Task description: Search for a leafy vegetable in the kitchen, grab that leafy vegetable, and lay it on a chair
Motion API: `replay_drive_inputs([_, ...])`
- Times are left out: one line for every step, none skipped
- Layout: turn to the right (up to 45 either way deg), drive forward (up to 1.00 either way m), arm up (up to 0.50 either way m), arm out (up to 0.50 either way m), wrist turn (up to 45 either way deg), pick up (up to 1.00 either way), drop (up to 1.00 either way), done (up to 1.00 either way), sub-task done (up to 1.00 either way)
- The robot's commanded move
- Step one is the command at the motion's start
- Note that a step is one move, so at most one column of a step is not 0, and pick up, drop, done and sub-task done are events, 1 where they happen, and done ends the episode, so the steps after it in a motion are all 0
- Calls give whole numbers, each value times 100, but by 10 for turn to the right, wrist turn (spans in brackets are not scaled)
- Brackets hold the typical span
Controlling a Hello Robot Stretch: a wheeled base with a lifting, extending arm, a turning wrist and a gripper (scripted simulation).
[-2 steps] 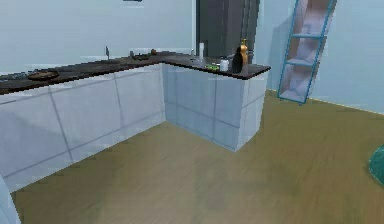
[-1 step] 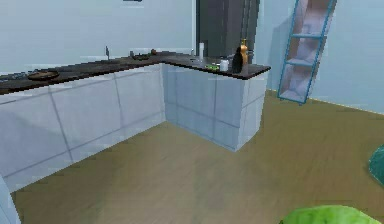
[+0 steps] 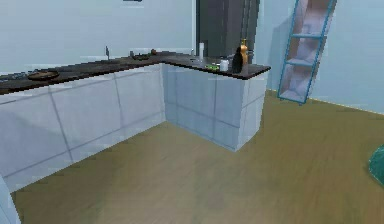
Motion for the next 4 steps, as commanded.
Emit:
replay_drive_inputs([0,0,0,-16,0,0,0,0,0])
replay_drive_inputs([-450,0,0,0,0,0,0,0,0])
replay_drive_inputs([-450,0,0,0,0,0,0,0,0])
replay_drive_inputs([-150,0,0,0,0,0,0,0,0])
